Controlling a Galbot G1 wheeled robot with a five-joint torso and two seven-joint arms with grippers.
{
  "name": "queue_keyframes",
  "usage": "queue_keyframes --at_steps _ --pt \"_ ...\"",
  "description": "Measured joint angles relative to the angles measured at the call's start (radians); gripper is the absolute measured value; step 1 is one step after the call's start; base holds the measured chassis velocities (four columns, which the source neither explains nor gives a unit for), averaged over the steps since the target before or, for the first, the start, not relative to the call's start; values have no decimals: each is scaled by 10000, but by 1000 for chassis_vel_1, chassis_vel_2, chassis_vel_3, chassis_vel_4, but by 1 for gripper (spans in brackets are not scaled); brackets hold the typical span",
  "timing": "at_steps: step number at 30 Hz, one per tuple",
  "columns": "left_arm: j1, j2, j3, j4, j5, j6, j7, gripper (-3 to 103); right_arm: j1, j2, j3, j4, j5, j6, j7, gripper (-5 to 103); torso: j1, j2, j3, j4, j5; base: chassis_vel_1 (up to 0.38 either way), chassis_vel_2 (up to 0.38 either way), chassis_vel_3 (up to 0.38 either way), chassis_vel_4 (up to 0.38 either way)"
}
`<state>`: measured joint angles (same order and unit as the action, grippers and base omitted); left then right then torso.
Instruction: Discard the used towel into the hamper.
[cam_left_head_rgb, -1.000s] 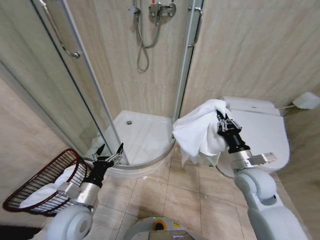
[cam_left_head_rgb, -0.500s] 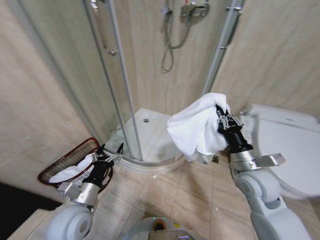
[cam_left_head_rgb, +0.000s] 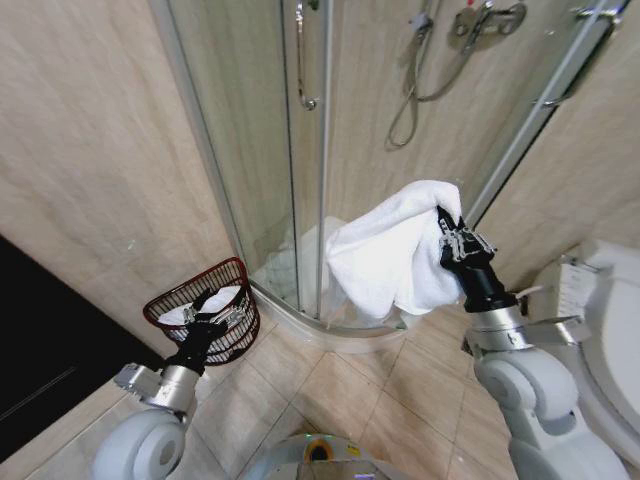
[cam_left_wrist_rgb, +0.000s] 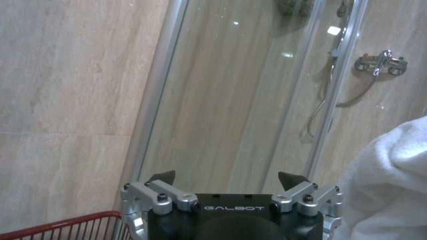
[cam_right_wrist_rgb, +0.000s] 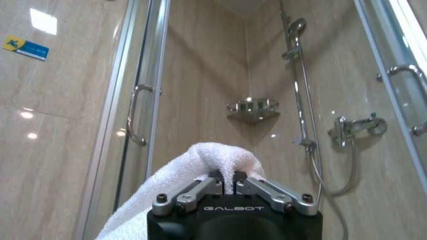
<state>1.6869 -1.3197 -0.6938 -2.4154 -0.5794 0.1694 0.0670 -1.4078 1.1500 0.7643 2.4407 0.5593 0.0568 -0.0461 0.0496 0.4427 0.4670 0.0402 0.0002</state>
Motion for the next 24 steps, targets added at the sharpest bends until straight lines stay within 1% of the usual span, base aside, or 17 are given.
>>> queue_keyframes --at_steps 5,13,20,24 --pt "0 0 0 0 0 0 0 100 -21 46 69 151 -250 91 53 6 0 0 0 2 -2 0 0 0 0" --pt "0 0 0 0 0 0 0 100 -116 102 90 225 -375 146 99 6 0 0 0 2 -2 0 0 0 0" --pt "-1 0 0 0 0 0 0 100 -28 35 123 250 -364 162 119 6 1 -1 2 2 -2 0 0 0 0" --pt "0 0 0 0 0 0 0 100 5 2 123 249 -326 181 120 6 3 -1 3 3 -3 78 -58 -60 59"
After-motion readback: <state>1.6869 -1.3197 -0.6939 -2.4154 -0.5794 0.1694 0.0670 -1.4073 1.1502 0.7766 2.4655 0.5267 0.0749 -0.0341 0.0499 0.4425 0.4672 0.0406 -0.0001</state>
